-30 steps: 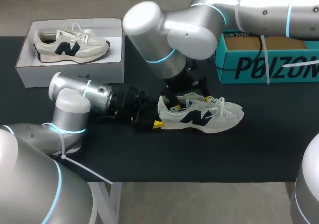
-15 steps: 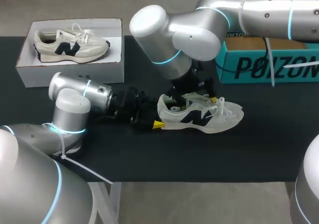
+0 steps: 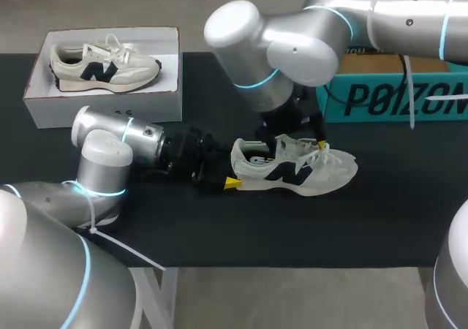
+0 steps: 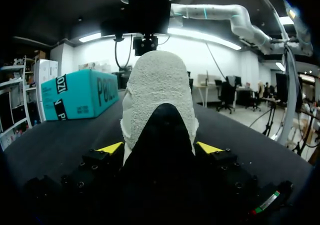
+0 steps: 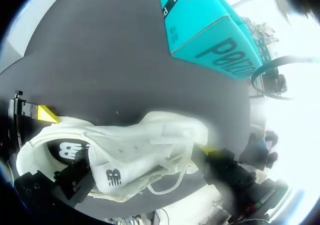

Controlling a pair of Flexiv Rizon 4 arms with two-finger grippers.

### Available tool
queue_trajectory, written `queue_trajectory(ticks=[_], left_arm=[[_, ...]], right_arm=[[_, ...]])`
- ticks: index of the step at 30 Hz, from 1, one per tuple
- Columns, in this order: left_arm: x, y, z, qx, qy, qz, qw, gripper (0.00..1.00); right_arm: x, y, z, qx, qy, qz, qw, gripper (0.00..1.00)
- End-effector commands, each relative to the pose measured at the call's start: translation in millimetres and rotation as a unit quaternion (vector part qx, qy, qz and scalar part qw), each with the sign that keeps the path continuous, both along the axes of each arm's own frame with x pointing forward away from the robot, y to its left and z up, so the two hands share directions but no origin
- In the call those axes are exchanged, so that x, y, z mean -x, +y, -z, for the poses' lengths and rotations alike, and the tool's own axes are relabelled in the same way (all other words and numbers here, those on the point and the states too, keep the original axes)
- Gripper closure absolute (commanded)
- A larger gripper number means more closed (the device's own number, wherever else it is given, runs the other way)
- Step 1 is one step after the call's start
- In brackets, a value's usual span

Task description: Take the shoe out of the shoebox, open the shoe tongue, remove and reinsert the insole, then place the shoe into the shoebox

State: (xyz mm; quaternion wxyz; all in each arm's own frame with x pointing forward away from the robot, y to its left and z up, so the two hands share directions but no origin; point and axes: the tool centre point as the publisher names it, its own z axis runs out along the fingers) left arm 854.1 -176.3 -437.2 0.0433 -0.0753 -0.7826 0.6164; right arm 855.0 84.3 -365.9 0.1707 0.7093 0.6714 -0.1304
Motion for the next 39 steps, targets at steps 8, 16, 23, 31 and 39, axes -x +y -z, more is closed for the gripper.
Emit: queue_trajectory(ticks=[8,16,23,31,39], left_arm=[[-3.3,-2,5,0.000,0.000,0.001,1.000,1.00],[-3.3,-2,5,0.000,0.000,0.001,1.000,1.00],[-3.3,-2,5,0.000,0.000,0.001,1.000,1.00],[-3.3,-2,5,0.000,0.000,0.001,1.000,1.00],[-3.3,-2,5,0.000,0.000,0.001,1.000,1.00]], right_arm=[[11.5,-7,-15,-0.019,-0.002,0.002,1.000,0.25],[15.9,-8,-19,-0.032,-0.002,0.005,0.999,0.55],[18.3,-12,-26,-0.033,-0.003,0.011,0.999,0.45],[19.4,-19,-29,-0.041,-0.006,0.016,0.999,0.73],[21.7,-31,-31,-0.060,0.002,0.030,0.998,0.92]])
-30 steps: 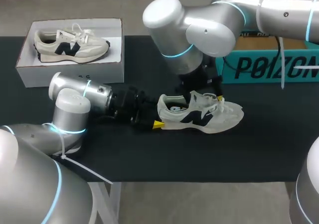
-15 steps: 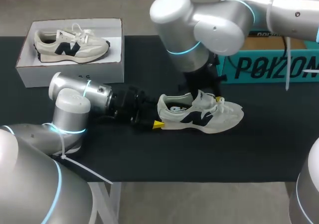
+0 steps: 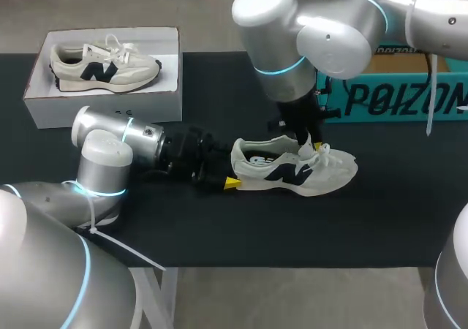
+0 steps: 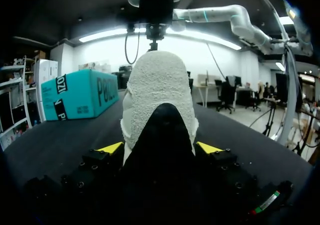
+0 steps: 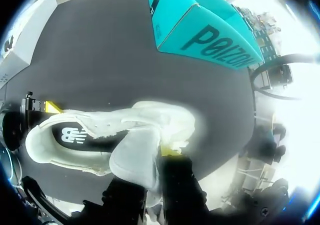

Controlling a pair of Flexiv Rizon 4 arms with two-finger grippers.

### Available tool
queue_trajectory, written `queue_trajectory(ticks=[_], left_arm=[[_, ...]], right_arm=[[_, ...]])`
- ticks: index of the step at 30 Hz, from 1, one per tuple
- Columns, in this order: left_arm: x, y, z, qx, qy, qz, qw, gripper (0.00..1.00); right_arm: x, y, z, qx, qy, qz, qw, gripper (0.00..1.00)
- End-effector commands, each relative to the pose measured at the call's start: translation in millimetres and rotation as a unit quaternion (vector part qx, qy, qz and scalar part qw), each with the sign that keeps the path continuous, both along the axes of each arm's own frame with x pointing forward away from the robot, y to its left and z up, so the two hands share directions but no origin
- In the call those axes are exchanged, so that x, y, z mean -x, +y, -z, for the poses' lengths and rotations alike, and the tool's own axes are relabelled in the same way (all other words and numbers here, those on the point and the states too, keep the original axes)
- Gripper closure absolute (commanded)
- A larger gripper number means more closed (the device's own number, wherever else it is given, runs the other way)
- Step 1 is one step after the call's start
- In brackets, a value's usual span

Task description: Take the shoe out of the shoebox, open the shoe tongue, remove and reinsert the insole, then place the shoe into the shoebox

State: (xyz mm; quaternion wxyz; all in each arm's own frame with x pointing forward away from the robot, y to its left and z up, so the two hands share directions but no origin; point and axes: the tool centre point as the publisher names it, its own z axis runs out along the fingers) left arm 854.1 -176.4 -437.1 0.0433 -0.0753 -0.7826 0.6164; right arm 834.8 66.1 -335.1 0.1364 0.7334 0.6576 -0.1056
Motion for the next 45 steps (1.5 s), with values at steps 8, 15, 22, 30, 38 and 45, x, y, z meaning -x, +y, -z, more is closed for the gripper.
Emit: queue_trajectory(ticks=[8,15,22,30,38,45], left_arm=[[-3.3,-2,5,0.000,0.000,0.001,1.000,1.00],[-3.3,-2,5,0.000,0.000,0.001,1.000,1.00],[-3.3,-2,5,0.000,0.000,0.001,1.000,1.00],[-3.3,-2,5,0.000,0.000,0.001,1.000,1.00],[-3.3,-2,5,0.000,0.000,0.001,1.000,1.00],[-3.3,-2,5,0.000,0.000,0.001,1.000,1.00]], right_arm=[[0.1,-46,2,-0.074,0.009,0.038,0.996,0.91],[-3.3,-61,3,-0.134,0.017,0.049,0.990,0.89],[-7.6,-66,3,-0.218,0.033,0.043,0.975,0.71],[-6.0,-55,-11,-0.230,0.030,0.023,0.973,0.23],[-4.5,-42,-26,-0.223,0.024,0.001,0.974,0.20],[-5.8,-35,-38,-0.230,0.016,-0.013,0.973,0.76]])
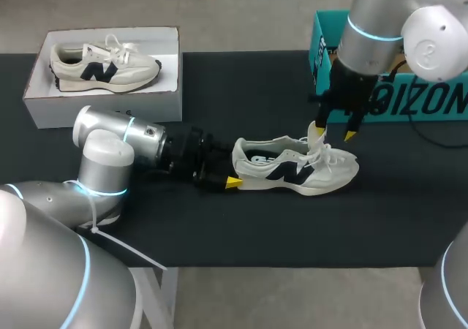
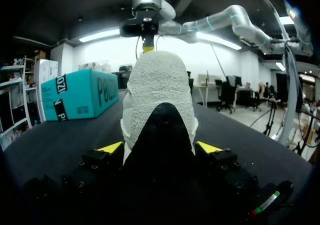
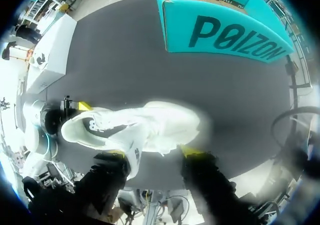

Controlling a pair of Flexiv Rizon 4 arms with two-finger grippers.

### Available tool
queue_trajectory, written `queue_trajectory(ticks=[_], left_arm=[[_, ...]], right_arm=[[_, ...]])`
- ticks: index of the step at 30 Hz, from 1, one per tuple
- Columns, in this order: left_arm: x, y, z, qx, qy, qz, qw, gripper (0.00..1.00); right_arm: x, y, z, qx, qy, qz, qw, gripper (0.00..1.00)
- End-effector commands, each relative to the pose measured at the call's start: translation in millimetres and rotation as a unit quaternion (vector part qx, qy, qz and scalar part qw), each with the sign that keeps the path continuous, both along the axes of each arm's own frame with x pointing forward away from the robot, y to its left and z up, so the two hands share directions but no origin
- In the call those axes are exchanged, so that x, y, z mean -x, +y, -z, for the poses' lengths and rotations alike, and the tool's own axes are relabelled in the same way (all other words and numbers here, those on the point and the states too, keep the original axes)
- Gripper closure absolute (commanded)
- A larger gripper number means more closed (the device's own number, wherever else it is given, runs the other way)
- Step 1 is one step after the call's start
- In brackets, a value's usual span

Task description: Take the shoe out of the shoebox, open the shoe tongue, remove and reinsert the insole, then place the shoe into the shoebox

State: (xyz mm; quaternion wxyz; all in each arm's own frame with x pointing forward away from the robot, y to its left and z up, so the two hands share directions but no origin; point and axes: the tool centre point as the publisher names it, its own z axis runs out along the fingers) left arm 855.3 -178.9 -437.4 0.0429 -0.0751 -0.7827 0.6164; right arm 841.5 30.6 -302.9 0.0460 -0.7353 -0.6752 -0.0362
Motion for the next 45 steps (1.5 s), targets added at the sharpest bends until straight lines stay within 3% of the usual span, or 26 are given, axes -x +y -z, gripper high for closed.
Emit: queue_trajectory(ticks=[1,3,5,12,15,16,17,18,24,27,28,30,32,33,45], left_arm=[[-2.1,0,5,0.000,0.000,0.001,1.000,1.00],[-2.1,0,5,0.000,0.000,0.001,1.000,1.00],[-2.1,0,5,0.000,0.000,0.001,1.000,1.00],[-2.1,0,5,0.000,0.000,0.001,1.000,1.00],[-2.1,0,5,0.000,0.000,0.001,1.000,1.00],[-2.1,0,5,0.000,0.000,0.001,1.000,1.00],[-2.1,0,5,0.000,0.000,0.001,1.000,1.00],[-2.1,0,5,0.000,0.000,0.001,1.000,1.00],[-2.1,0,5,0.000,0.000,0.001,1.000,1.00],[-2.1,0,5,0.000,0.000,0.001,1.000,1.00],[-2.1,0,5,0.000,0.000,0.001,1.000,1.00],[-2.1,0,5,0.000,0.000,0.001,1.000,1.00],[-2.1,0,5,0.000,0.000,0.001,1.000,1.00],[-2.1,0,5,0.000,0.000,0.001,1.000,1.00],[-2.1,0,5,0.000,0.000,0.001,1.000,1.00]], right_arm=[[-0.3,0,-8,-0.006,-0.004,-0.001,1.000,0.81],[-4.7,-3,-9,-0.014,-0.001,0.002,1.000,0.94],[-8.4,-10,-7,-0.017,0.003,0.008,1.000,1.00],[-9.1,-20,4,-0.030,0.013,0.017,0.999,1.00],[-3.5,-16,-3,-0.034,0.005,0.008,0.999,0.61],[-2.2,-14,-5,-0.038,0.003,0.000,0.999,0.56],[-1.0,-11,-8,-0.044,0.001,-0.010,0.999,0.15],[-0.1,-9,-11,-0.048,0.001,-0.019,0.999,0.00],[13.9,16,-43,-0.063,-0.005,-0.142,0.988,0.00],[23.4,24,-58,-0.052,-0.011,-0.227,0.972,0.00],[27.3,29,-63,-0.050,-0.013,-0.290,0.956,0.00],[31.0,33,-68,-0.027,-0.012,-0.343,0.939,0.00],[42.1,43,-71,-0.019,-0.010,-0.482,0.876,0.00],[50.8,48,-71,-0.005,-0.005,-0.522,0.853,0.00],[50.8,48,-71,-0.005,-0.005,-0.522,0.853,0.00]])
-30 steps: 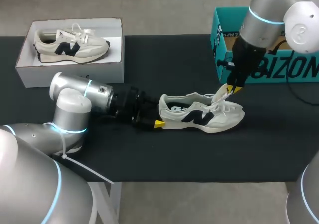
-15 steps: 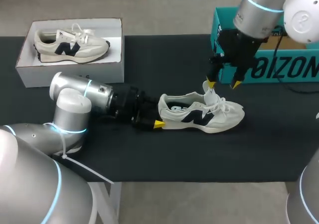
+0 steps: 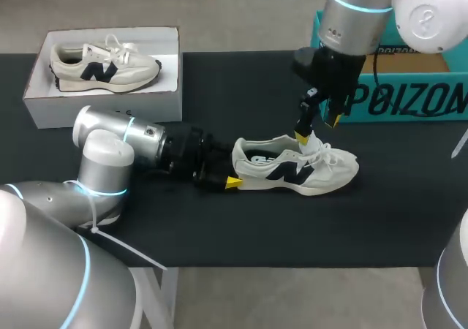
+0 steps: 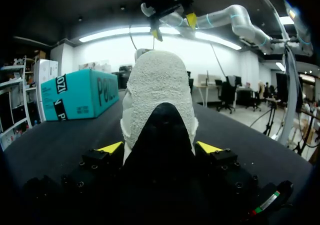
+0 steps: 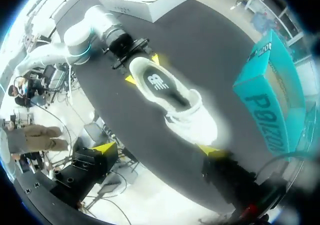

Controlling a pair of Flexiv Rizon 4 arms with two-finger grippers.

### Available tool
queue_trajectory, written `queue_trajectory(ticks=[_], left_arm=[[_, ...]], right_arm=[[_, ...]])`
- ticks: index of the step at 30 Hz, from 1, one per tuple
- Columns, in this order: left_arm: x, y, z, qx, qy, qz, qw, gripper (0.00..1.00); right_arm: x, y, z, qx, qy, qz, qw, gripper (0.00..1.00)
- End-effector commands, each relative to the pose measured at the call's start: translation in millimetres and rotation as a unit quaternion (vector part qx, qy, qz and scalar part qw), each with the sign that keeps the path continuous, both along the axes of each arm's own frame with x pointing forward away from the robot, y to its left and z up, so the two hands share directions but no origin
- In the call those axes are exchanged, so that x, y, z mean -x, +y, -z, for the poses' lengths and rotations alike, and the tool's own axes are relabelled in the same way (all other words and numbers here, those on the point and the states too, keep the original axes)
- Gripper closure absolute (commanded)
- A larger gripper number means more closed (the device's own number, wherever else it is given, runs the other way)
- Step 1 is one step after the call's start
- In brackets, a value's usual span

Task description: Take the shoe out of the shoebox, open the shoe tongue, remove and reinsert the insole, then place the shoe into the shoebox

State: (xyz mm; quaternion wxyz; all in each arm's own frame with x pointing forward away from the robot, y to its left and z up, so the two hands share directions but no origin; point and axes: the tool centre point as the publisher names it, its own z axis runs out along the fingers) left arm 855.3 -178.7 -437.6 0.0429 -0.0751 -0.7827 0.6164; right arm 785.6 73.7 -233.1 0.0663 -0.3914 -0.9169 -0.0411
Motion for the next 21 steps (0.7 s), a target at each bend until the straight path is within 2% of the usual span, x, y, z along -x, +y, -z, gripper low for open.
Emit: queue_trajectory(ticks=[1,13,14,21], left_arm=[[-2.1,0,5,0.000,0.000,0.001,1.000,1.00],[-2.1,0,5,0.000,0.000,0.001,1.000,1.00],[-2.1,0,5,0.000,0.000,0.001,1.000,1.00],[-2.1,0,5,0.000,0.000,0.001,1.000,1.00]], right_arm=[[-5.1,5,-1,0.022,-0.004,-0.126,0.992,0.00],[-5.1,5,-1,0.022,-0.004,-0.126,0.992,0.00],[-5.3,8,-4,0.010,-0.012,-0.144,0.989,0.00],[-7.2,36,-15,0.049,-0.042,-0.218,0.974,0.00]])
